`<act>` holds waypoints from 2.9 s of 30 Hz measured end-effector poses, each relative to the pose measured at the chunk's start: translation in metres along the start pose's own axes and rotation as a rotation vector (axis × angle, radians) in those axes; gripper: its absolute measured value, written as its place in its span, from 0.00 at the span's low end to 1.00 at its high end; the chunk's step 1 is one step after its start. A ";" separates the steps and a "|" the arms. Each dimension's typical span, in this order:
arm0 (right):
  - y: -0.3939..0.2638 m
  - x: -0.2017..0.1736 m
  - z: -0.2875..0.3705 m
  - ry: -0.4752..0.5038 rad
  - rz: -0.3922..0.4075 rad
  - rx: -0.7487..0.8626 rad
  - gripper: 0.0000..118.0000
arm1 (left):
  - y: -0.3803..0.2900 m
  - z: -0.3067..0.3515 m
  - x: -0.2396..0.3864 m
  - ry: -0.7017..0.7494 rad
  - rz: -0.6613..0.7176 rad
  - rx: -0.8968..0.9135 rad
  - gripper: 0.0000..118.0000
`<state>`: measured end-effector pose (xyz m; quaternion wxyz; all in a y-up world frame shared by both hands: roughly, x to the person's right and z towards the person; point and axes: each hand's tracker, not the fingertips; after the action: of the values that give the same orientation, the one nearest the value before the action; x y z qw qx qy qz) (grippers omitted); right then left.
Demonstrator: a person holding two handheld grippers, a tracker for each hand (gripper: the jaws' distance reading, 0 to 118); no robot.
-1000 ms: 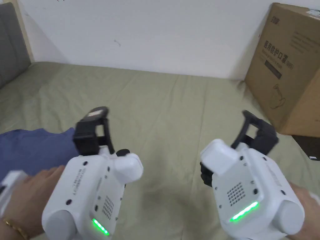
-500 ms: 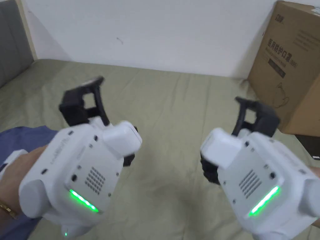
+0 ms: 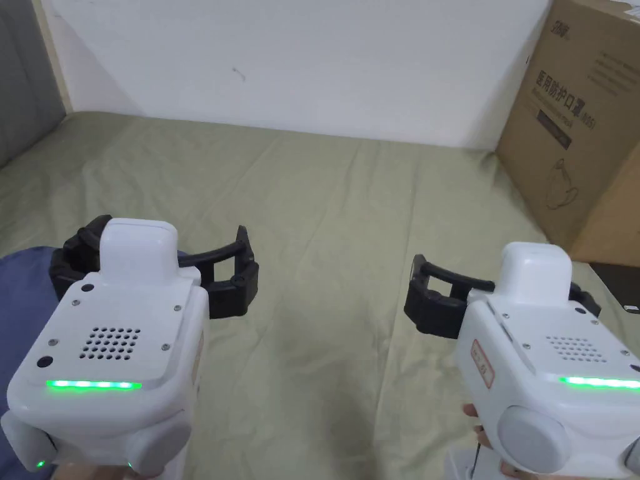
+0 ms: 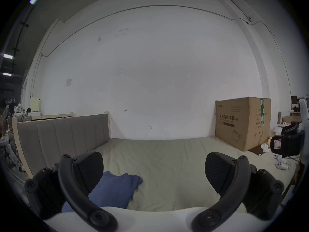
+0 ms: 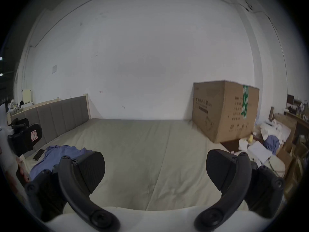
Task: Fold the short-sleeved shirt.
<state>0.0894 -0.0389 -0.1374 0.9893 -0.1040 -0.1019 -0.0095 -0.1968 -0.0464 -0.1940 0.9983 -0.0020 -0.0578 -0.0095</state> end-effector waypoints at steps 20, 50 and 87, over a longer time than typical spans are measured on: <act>-0.014 -0.016 0.002 0.026 0.037 0.024 1.00 | -0.027 0.002 0.012 -0.009 -0.049 -0.066 1.00; -0.004 -0.012 0.011 0.018 0.035 0.019 0.00 | -0.014 0.008 0.015 -0.007 -0.051 -0.077 0.00; 0.011 -0.207 0.003 0.590 0.147 0.019 0.00 | -0.007 0.113 -0.158 0.544 -0.034 -0.108 0.00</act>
<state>-0.1135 -0.0281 -0.1785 0.9752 -0.0944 0.1974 0.0331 -0.3672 -0.0501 -0.1001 0.9753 -0.0516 0.2128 -0.0296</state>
